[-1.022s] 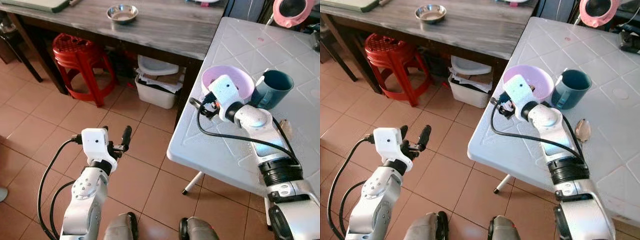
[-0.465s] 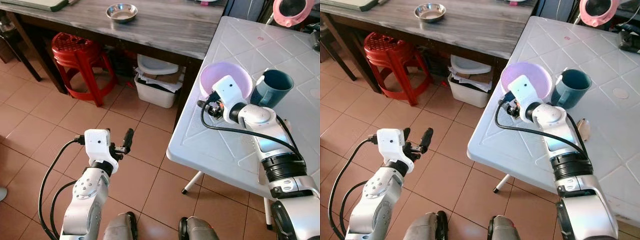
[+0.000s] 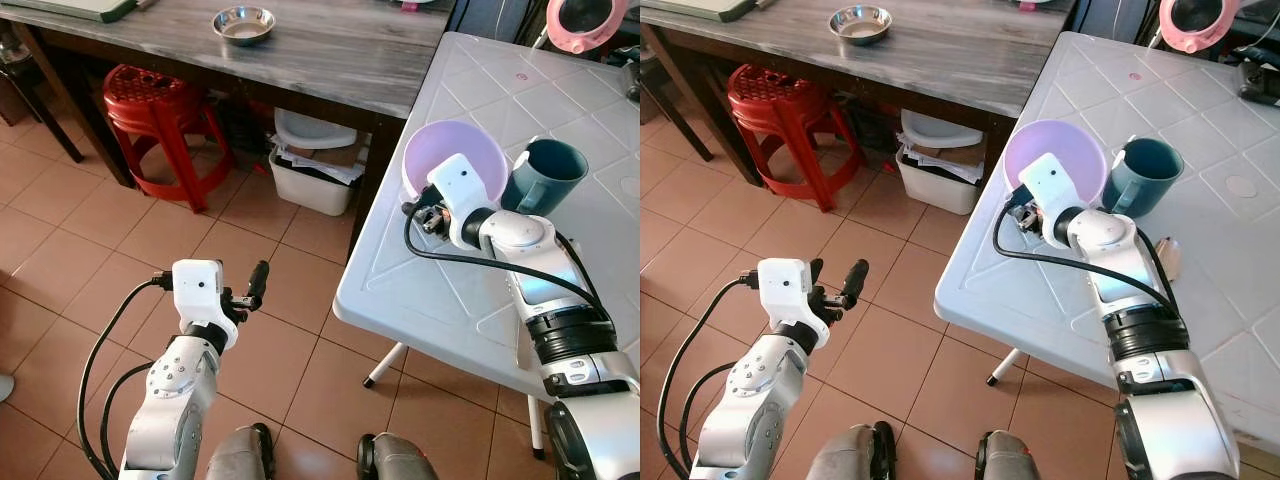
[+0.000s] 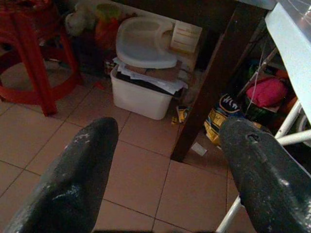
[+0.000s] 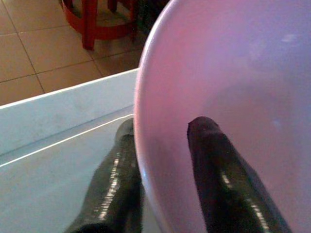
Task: Setting the table
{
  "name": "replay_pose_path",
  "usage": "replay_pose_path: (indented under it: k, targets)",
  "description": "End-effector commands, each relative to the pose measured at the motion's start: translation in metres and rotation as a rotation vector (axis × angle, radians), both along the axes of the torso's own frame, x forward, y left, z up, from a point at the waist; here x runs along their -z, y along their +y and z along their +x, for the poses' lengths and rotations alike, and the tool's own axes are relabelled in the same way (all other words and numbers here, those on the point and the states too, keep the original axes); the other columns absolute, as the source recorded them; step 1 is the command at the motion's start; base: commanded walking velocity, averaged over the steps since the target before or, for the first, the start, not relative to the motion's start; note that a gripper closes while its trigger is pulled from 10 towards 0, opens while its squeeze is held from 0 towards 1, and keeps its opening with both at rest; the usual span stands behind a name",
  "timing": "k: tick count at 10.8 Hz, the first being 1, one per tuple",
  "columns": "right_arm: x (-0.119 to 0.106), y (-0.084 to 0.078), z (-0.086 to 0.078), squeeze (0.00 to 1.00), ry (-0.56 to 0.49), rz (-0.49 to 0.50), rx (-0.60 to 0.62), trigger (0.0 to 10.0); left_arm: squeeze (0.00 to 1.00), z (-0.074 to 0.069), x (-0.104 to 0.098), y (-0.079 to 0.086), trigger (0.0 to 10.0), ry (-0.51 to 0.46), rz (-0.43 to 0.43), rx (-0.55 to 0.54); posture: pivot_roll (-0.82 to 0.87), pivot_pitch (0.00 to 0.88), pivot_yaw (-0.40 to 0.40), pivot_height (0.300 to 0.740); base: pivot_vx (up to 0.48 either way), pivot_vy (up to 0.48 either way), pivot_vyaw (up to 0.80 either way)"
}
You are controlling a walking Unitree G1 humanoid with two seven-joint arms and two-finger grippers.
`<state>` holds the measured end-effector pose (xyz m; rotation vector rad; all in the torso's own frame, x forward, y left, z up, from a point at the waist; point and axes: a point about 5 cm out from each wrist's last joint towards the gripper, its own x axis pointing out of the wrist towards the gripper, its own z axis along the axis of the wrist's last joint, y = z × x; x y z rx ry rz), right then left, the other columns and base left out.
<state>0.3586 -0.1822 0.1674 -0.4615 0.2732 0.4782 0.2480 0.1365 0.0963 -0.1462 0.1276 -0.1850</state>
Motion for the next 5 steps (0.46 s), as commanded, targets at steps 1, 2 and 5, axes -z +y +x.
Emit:
replay_pose_path:
  k: [1, 2, 5]
  targets:
    - [0.0013, -0.0014, -0.0023, 0.0, 0.009, -0.008, -0.002, 0.0, 0.0, -0.0025, 0.0043, 0.0016, 10.0, 0.025, 0.018, 0.0, -0.01, 0.179, 0.0, 0.74, 0.0, 0.0, 0.0]
    - [0.0028, -0.0024, -0.0026, 0.0, 0.016, -0.01, 0.0, 0.0, 0.0, -0.0026, 0.0048, 0.0018, 10.0, 0.028, 0.02, 0.0, -0.01, 0.179, 0.0, 0.74, 0.0, 0.0, 0.0]
    - [0.0044, -0.0051, -0.0022, 0.0, -0.001, -0.032, 0.008, 0.0, 0.0, -0.0017, 0.0039, 0.0084, 10.0, 0.012, 0.04, -0.055, -0.01, 0.174, -0.003, 0.74, 0.0, 0.0, 0.0]
